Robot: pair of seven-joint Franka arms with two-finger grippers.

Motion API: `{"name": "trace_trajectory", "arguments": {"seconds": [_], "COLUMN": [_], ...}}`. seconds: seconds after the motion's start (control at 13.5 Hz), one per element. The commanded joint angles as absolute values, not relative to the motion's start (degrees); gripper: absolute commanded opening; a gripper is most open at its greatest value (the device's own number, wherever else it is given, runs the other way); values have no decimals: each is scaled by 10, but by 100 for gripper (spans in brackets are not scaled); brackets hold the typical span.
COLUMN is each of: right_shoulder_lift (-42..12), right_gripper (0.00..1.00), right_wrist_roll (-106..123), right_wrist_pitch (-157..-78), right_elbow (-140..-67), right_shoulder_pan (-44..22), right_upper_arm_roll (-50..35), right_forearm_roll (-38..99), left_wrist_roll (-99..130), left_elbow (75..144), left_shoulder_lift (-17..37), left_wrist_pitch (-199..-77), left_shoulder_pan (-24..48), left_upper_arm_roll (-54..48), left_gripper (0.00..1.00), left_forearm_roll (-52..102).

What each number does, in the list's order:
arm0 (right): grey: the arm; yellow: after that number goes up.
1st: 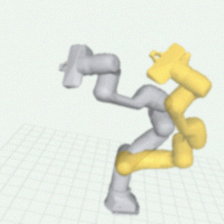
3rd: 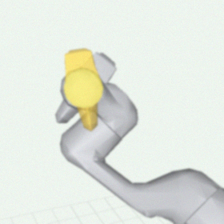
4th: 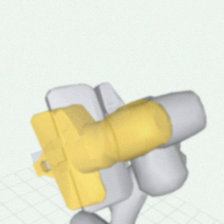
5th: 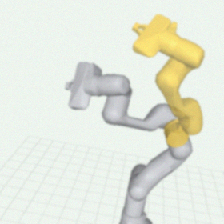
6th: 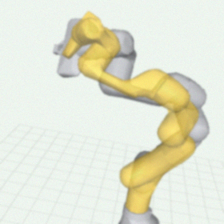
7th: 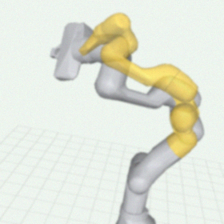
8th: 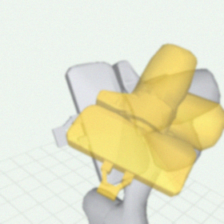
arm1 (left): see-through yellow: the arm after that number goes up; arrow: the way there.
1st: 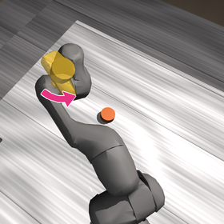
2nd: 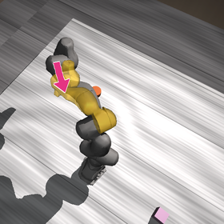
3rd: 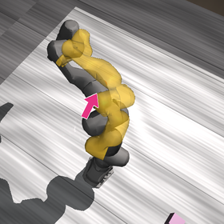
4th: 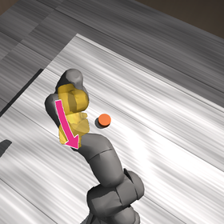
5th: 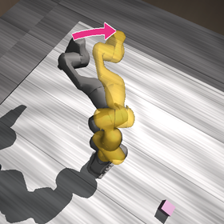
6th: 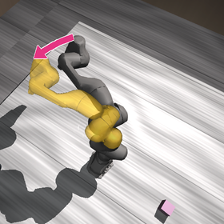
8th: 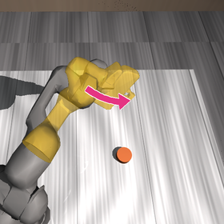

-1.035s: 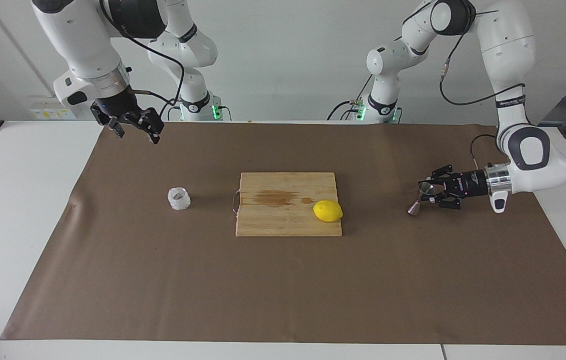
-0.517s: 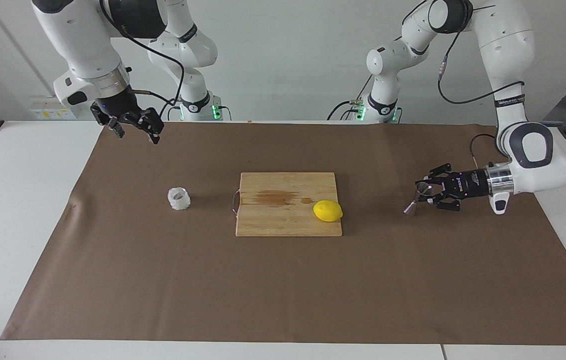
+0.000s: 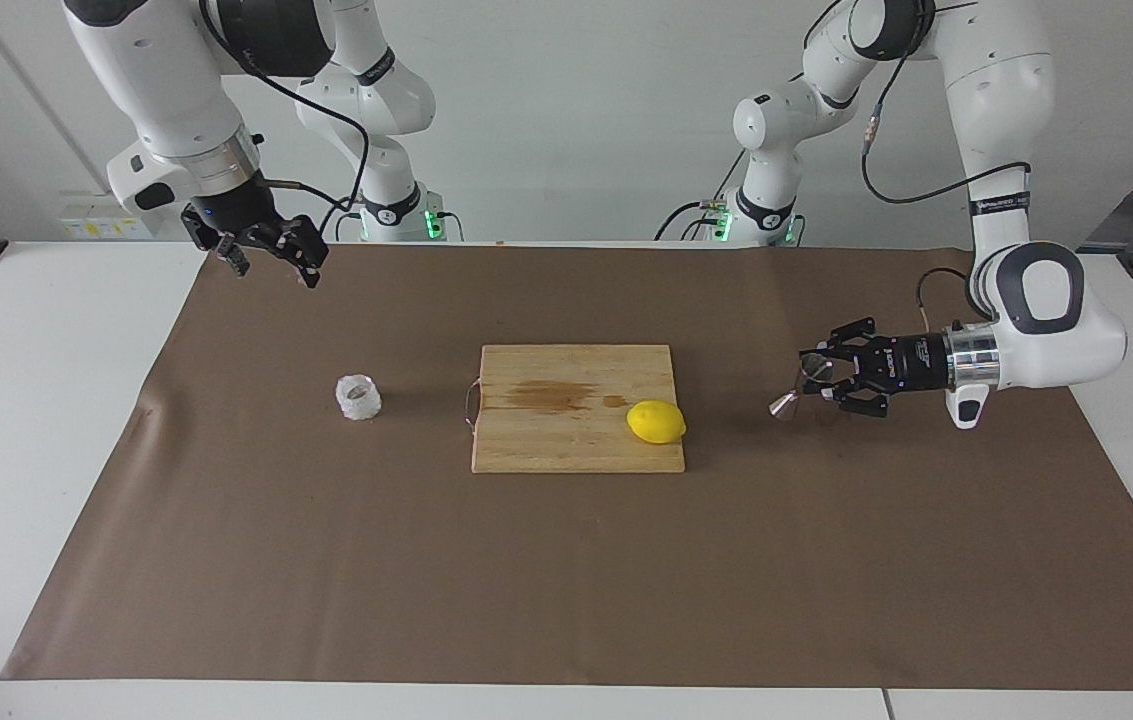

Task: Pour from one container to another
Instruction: 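Lift the steel cup and carry it over the wooden board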

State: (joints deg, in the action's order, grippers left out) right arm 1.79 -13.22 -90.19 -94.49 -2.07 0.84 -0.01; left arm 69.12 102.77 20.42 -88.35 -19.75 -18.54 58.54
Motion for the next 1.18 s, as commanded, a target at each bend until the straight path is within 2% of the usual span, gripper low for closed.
{"name": "trace_trajectory", "arguments": {"seconds": [0.0,0.44,0.74,1.11], "right_shoulder_lift": [28,28,28,28], "right_gripper": [100,100,100,100], "right_wrist_roll": [-139,-139,-139,-139], "right_wrist_pitch": [-905,-905,-905,-905], "right_elbow": [-955,-955,-955,-955], "right_shoulder_pan": [-19,-19,-19,-19], "right_upper_arm_roll": [7,7,7,7], "right_forearm_roll": [1,1,1,1], "left_wrist_roll": [748,770,756,725], "left_elbow": [1031,1035,1036,1040], "left_shoulder_lift": [175,165,188,214], "left_wrist_pitch": [-916,-1054,-1143,-1151], "left_shoulder_pan": [-151,-1,71,97], "left_upper_arm_roll": [-192,-192,-192,-192], "left_gripper": [0,0,0,0], "left_forearm_roll": [609,646,667,667]}}
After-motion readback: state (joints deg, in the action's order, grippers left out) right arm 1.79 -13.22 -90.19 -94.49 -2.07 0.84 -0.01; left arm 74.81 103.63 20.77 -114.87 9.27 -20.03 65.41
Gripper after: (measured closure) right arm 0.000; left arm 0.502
